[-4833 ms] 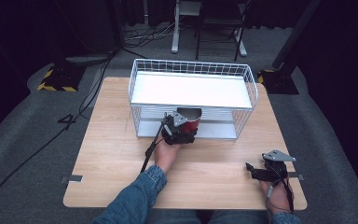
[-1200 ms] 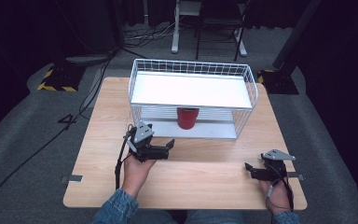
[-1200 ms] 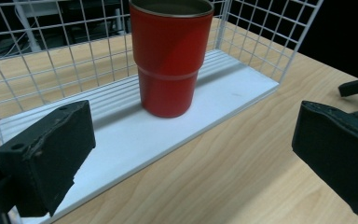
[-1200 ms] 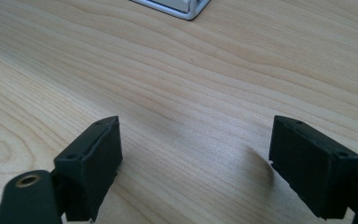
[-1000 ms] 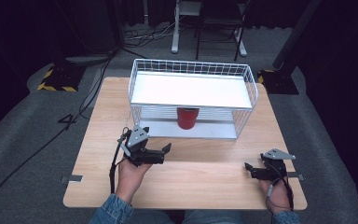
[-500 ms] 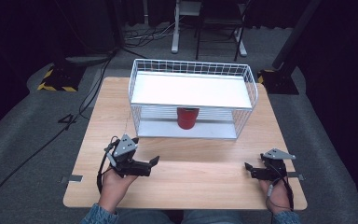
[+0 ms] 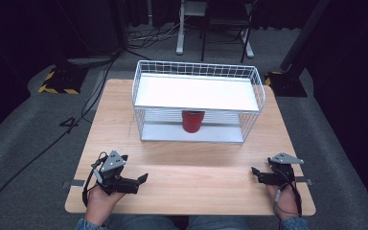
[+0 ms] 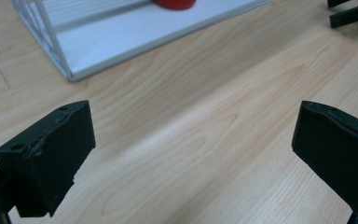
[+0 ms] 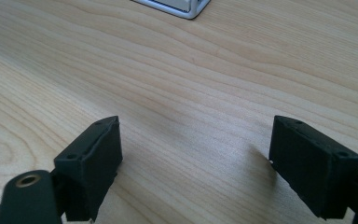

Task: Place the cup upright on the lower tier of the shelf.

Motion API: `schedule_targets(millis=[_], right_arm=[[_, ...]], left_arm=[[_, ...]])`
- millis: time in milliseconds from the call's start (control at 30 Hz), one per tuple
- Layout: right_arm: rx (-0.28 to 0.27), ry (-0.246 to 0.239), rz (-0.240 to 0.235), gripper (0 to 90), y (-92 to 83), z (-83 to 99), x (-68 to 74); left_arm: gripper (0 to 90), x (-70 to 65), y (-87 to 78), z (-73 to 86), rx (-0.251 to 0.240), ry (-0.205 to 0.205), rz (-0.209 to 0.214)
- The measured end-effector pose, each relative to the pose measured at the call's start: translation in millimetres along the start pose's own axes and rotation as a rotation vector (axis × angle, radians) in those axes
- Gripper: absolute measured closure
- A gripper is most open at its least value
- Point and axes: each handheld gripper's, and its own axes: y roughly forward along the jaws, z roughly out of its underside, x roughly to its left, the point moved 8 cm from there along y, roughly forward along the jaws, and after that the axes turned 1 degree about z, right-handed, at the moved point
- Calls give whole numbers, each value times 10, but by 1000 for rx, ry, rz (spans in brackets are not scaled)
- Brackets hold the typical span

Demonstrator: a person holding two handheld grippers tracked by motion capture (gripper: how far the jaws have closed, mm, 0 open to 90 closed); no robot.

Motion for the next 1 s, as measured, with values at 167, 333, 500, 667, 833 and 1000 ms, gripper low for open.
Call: schedule_targets(millis=[167,333,500,667,833,1000], right_arm=[[1,1,-1,174,0,0,0],[0,-1,0,174,-1,0,0],[0,-1,-1,174,0,0,0],[0,-1,0,174,-1,0,1],[0,-2,1,174,-1,0,1],[0,-2,1,174,-1,0,1]], left_arm=[[0,65,27,164,40,-18,0],[0,144,71,304,64,-65,-4],[0,234,109,396,103,-63,-37],[39,321,173,511,160,-69,-62],[62,392,217,590,197,-75,-103],[110,448,228,602,156,-76,-152]])
